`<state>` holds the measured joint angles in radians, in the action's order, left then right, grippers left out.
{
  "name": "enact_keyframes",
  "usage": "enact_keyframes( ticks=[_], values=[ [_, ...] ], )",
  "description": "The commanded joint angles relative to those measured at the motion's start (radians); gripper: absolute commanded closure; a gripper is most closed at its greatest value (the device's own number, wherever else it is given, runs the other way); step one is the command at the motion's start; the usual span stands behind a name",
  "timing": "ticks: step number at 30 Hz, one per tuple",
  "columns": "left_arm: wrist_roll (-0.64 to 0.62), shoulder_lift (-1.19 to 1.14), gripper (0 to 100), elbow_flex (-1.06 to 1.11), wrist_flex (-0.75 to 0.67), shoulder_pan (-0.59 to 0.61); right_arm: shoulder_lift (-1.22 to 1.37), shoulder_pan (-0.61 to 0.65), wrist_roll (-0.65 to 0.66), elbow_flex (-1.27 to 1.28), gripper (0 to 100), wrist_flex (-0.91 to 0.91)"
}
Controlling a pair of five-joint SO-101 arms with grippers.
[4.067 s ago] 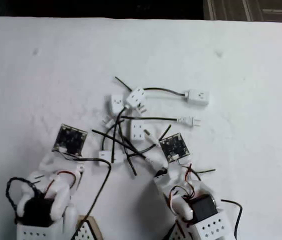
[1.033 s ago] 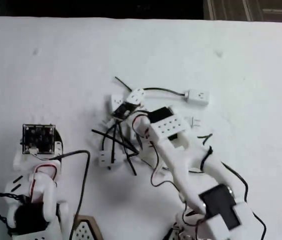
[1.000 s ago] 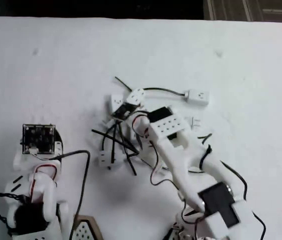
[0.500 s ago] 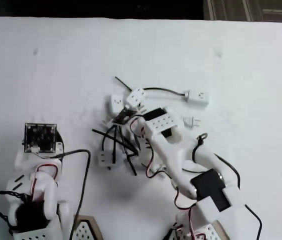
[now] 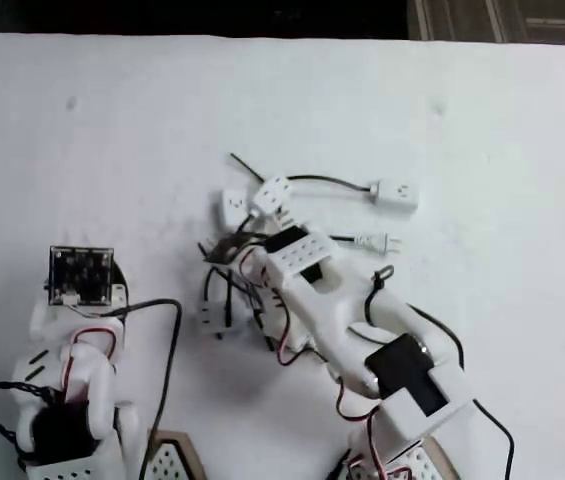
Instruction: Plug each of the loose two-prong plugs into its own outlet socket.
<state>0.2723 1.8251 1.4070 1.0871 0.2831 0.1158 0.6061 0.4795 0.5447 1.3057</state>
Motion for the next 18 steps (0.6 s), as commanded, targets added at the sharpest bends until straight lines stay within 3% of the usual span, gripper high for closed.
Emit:
enact_keyframes(
  ticks=[1,8,18],
  values=[
    [-0.011,-0.004,89,-0.005,-0.018,0.005,-0.015,0.021,0.000,-0.026,98.2,0.004],
    [-0.011,-0.004,89,-0.003,-0.018,0.005,-0.061,-0.008,0.000,-0.060,98.1,0.093],
    [-0.009,-0.004,89,-0.003,-0.020,0.004,-0.467,-0.105,0.009,-0.077,98.1,0.272]
  ],
)
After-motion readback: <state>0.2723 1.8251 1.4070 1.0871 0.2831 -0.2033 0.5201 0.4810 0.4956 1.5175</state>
